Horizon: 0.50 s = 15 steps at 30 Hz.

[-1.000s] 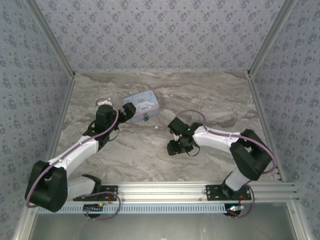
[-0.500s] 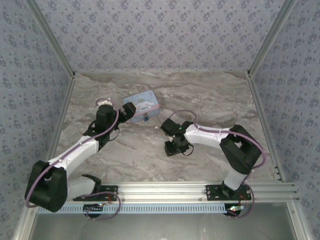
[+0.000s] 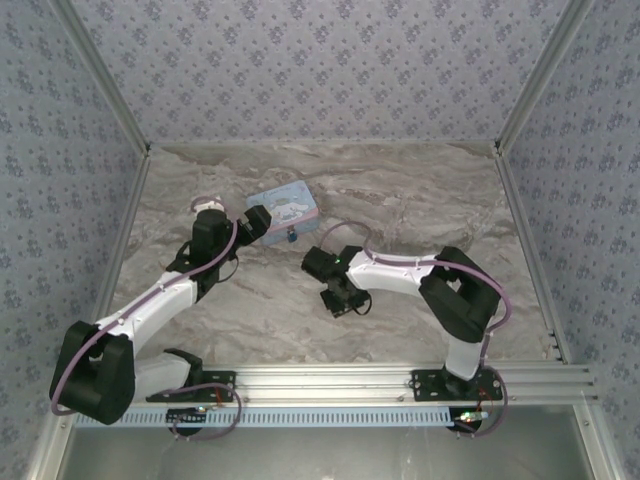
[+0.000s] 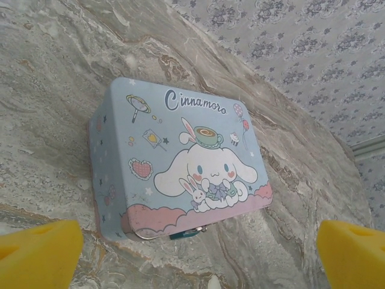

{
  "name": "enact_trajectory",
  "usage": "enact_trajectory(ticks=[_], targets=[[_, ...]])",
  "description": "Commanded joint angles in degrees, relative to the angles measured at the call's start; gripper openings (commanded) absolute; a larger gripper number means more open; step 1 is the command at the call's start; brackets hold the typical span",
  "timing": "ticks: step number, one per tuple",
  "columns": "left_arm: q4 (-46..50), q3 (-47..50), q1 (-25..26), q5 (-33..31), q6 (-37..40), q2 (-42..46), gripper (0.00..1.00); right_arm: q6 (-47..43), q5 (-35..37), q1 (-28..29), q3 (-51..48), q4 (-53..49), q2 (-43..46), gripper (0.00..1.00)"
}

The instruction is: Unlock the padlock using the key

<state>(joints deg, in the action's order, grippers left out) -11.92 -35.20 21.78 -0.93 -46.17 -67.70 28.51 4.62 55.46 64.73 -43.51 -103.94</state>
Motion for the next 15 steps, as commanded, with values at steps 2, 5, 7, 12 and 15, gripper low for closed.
enact_trajectory(ticks=[2,5,7,12,15], targets=[[0.15,-2.13,0.28,-1.05,-0.02,-0.06,0.99,0.03,4.17,1.66,1.63,-6.02,-2.38,0.31],[0.3,-2.14,0.33,-1.19,-0.06,-0.06,0.99,0.38,5.27,2.11,1.41,-6.18,-2.47,0.29],[0.41,-2.11,0.29,-1.18,-0.14,0.04,0.99,0.64,5.57,2.11,1.26,-6.32,-2.32,0.28],[0.78,-2.08,0.29,-1.35,-0.02,0.27,0.99,0.79,6.66,2.11,1.11,-6.9,-1.67,0.24],[0.76,-2.06,0.37,-1.4,0.0,0.3,0.99,0.84,6.97,1.99,0.86,-7.16,-1.06,0.22]])
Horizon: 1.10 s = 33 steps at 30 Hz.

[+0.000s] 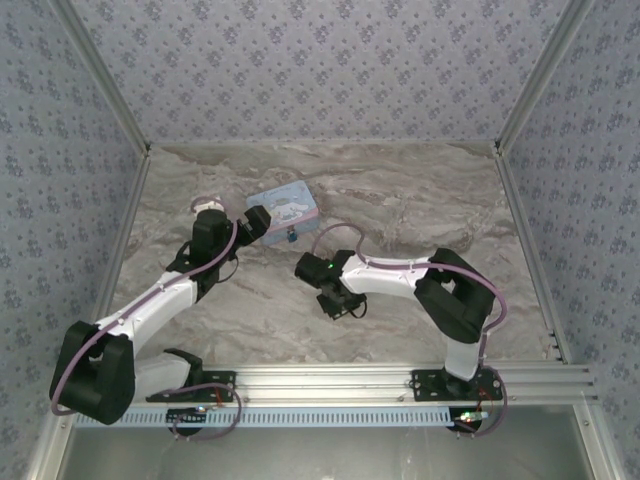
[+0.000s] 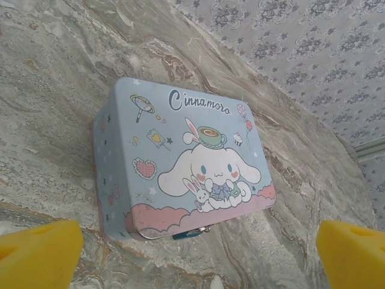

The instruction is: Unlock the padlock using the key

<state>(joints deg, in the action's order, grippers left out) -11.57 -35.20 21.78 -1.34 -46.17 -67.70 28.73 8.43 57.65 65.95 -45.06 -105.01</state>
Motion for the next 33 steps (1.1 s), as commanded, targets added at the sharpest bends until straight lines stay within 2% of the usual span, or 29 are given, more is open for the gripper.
enact_trajectory(ticks=[1,10,19,22,24,27,33], targets=[[0.57,-2.01,0.35,-0.99,0.03,0.23,0.99,0.62,3.26,-0.17,-0.39,-5.66,0.22,0.21],[0.76,-2.37,0.37,-0.95,0.1,0.29,0.99,0.67,4.36,-0.64,-0.91,-6.15,1.81,0.14],[1.42,-2.9,0.37,-0.94,0.78,0.74,0.99,0.14,2.79,-2.66,-3.78,-2.59,4.58,0.0],[1.65,-3.04,0.37,-0.72,1.06,0.99,0.99,-0.44,1.58,-3.78,-5.18,-0.42,6.73,0.0],[1.6,-3.35,0.37,-0.15,1.55,1.37,0.99,-1.47,-0.85,-5.07,-7.31,2.71,9.25,0.0],[0.18,-3.82,0.37,2.36,3.11,2.0,0.99,-4.68,-8.58,-9.75,-12.26,10.68,15.2,0.0],[-9.65,-3.94,0.58,15.13,6.55,2.93,0.96,-12.64,-28.54,-21.47,-21.01,26.75,28.13,0.0]])
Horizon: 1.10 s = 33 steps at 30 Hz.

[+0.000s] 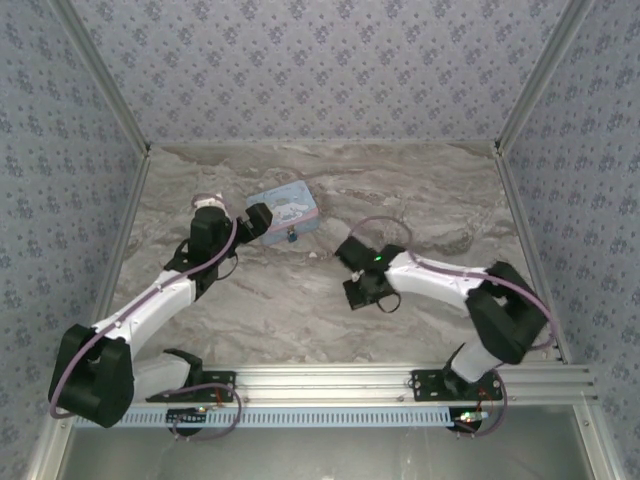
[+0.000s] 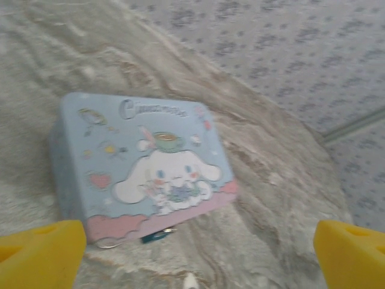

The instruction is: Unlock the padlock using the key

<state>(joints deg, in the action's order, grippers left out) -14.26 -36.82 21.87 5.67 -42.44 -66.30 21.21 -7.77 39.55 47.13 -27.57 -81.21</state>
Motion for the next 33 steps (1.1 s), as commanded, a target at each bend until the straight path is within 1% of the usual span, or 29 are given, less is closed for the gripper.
enact_trajectory(ticks=[1,5,7,9,14,17,21,26,33], targets=[[-8.8,-2.66,0.61,10.91,3.05,1.45,0.95,-6.17,-16.32,-5.63,-3.01,11.43,6.22,0.0],[-15.11,-4.83,1.54,20.76,3.15,0.52,0.92,-7.03,-29.85,-14.69,-5.42,20.27,12.53,0.0],[-16.65,-6.42,2.61,24.43,3.27,-0.18,0.89,-6.76,-35.01,-17.82,-5.74,23.71,14.94,0.0],[-17.35,-8.56,4.01,27.7,3.77,-1.13,0.88,-6.96,-39.03,-19.81,-5.21,25.4,16.76,0.0],[-16.73,-14.59,8.44,34.83,5.87,-5.1,0.77,-7.1,-45.71,-22.05,-3.57,27.49,19.23,0.0],[-16.56,-17.49,11.03,37.61,6.57,-8.06,0.72,-6.2,-48.44,-21.97,-2.85,29.37,19.85,0.0],[-16.28,-20.33,13.77,39.68,7.19,-11.62,0.66,-5.36,-49.4,-21.65,-2.35,30.94,20.81,0.0],[-16.45,-22.48,15.41,41.74,7.3,-14.8,0.61,-3.74,-49.11,-21.15,-2.39,33.24,22.3,0.0],[-17.13,-24.31,17.4,44.12,7.28,-17.84,0.5,-1.82,-47.88,-20.18,-2.73,35.72,23.64,0.0]])
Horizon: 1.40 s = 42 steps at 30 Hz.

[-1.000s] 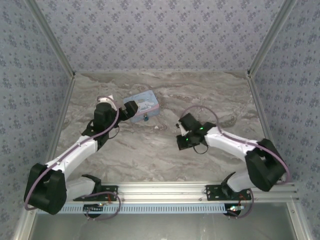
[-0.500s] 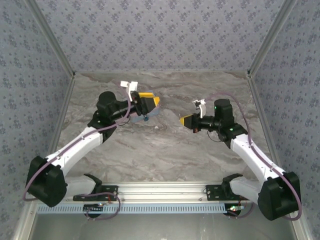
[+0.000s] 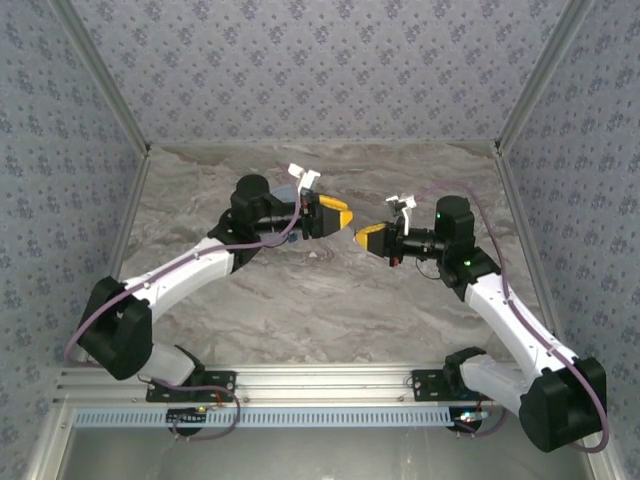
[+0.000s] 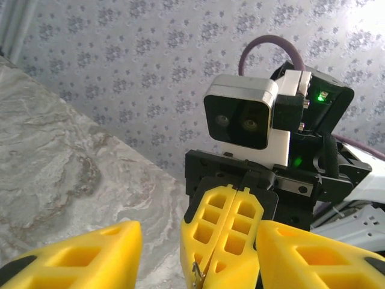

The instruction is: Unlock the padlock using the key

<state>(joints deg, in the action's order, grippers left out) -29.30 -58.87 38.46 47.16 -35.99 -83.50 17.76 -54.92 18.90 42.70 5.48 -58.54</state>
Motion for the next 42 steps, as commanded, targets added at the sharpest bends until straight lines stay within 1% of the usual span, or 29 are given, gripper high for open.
enact_trajectory(ticks=[1,7,11,13,15,17,20,23,25,26,34,38,42], targets=[[-2.27,-2.25,0.84,2.61,0.76,-0.81,0.49,2.03,-0.72,0.48,1.68,2.95,1.06,0.0],[-3.12,-2.3,1.59,3.53,0.53,-1.88,0.39,3.05,0.5,0.95,1.5,4.01,1.94,0.0],[-3.4,-2.21,1.83,4.1,0.6,-2.02,0.31,4.19,1.55,1.02,1.07,5.39,2.46,0.0],[-3.48,-2.11,1.83,4.17,0.67,-2.02,0.23,4.8,1.88,1.01,0.95,6.02,2.37,0.0],[-3.49,-2.12,1.91,4.28,0.58,-1.84,0.11,5.06,2.33,1.1,0.83,6.06,2.21,0.0],[-3.44,-1.97,1.97,4.03,0.7,-1.5,0.0,5.33,2.66,1.11,0.59,6.2,2.2,0.02],[-3.28,-1.75,1.92,2.98,0.91,-0.91,0.0,5.86,2.71,1.14,0.16,6.68,2.2,0.07],[-3.12,-1.54,1.93,2.35,1.15,-0.69,0.0,7.24,2.57,1.14,-0.56,8.64,2.14,0.18],[-3.14,-1.49,1.94,2.1,1.07,-0.68,0.0,7.89,2.54,1.31,-0.84,9.52,2.21,0.22],[-3.14,-1.42,1.97,1.98,1.03,-0.59,0.0,8.07,2.53,1.36,-0.98,9.8,2.19,0.23],[-3.37,-1.26,1.92,1.02,1.14,-0.35,0.0,8.25,3.41,1.75,-1.72,9.48,2.03,0.25],[-3.06,-1.25,1.97,0.96,1.27,-0.23,0.0,8.41,4.23,1.74,-2.35,9.68,2.02,0.31],[-2.3,-1.27,1.9,0.68,1.8,0.0,0.0,8.78,4.83,1.75,-2.38,9.91,2.07,0.41]])
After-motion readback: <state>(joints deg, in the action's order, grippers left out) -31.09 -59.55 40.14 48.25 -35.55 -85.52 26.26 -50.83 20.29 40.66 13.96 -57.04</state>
